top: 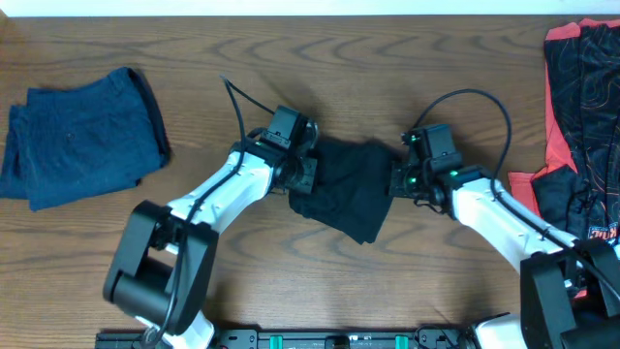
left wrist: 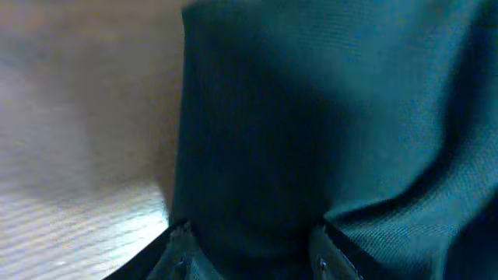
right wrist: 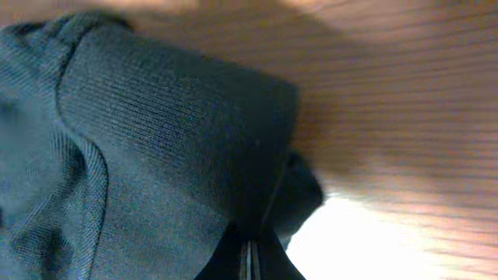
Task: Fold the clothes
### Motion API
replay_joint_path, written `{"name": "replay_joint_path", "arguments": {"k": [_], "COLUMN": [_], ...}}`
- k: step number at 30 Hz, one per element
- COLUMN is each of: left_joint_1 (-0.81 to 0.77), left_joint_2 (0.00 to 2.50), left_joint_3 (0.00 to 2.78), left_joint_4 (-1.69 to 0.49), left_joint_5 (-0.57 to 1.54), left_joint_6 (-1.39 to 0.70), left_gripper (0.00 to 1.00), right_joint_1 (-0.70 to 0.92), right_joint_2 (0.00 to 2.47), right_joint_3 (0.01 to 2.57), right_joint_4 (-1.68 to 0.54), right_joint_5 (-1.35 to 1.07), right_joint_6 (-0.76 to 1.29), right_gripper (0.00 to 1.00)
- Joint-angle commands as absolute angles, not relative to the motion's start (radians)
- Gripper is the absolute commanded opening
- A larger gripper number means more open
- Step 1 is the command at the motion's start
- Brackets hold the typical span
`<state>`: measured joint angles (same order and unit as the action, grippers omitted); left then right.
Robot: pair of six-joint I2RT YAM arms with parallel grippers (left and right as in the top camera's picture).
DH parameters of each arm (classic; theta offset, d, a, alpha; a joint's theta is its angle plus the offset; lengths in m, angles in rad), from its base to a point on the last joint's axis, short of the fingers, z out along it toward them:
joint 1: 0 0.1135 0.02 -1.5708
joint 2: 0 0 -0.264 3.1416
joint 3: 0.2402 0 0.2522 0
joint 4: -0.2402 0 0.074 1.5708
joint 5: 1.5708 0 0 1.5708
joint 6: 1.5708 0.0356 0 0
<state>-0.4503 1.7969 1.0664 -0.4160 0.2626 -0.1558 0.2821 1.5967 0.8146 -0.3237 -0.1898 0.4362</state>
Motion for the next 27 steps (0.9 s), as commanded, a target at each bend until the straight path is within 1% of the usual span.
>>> {"name": "replay_joint_path", "arguments": {"k": [1,7,15,16,18,20,21,23,24,26,27], "left_joint_1": [-0.451,-0.451,-0.451,-0.451,-0.451,-0.451,-0.451,-0.451,-0.451,-0.451,-0.451], "left_joint_2": [1.874,1.928,1.907,1.901,1.888,1.875,1.868,1.853,1.84,1.811,1.793], "left_joint_3": [1.048,1.048,1.048,1.048,1.048,1.048,1.048,1.048,1.048,1.048,1.048], "left_joint_4": [-0.434,-0.437,-0.458,-0.469,-0.499,-0.539,-0.558,-0.592,-0.609,-0.632,-0.642], "left_joint_5": [0.244,0.216,0.216,0.216,0.216,0.216,0.216,0.217,0.217,0.216,0.216], "left_joint_6": [-0.138,-0.139,-0.139,-0.139,-0.14,-0.169,-0.196,-0.236,-0.252,-0.274,-0.284], "left_gripper": [0.49,0.49,0.47,0.43,0.41,0.4,0.4,0.4,0.4,0.4,0.41], "right_joint_1": [0.224,0.176,0.178,0.178,0.178,0.178,0.178,0.177,0.177,0.177,0.177], "right_joint_2": [1.599,1.599,1.599,1.599,1.599,1.599,1.599,1.599,1.599,1.599,1.599], "right_joint_3": [0.81,0.81,0.81,0.81,0.81,0.81,0.81,0.81,0.81,0.811,0.811], "right_joint_4": [-0.329,-0.361,-0.509,-0.53,-0.564,-0.572,-0.564,-0.532,-0.511,-0.459,-0.422], "right_joint_5": [-0.12,-0.105,-0.115,-0.121,-0.121,-0.12,-0.12,-0.122,-0.129,-0.139,-0.139], "right_joint_6": [0.402,0.358,0.314,0.294,0.272,0.252,0.248,0.248,0.248,0.248,0.248], "right_gripper": [0.01,0.01,0.01,0.02,0.02,0.02,0.04,0.17,0.18,0.24,0.25]}}
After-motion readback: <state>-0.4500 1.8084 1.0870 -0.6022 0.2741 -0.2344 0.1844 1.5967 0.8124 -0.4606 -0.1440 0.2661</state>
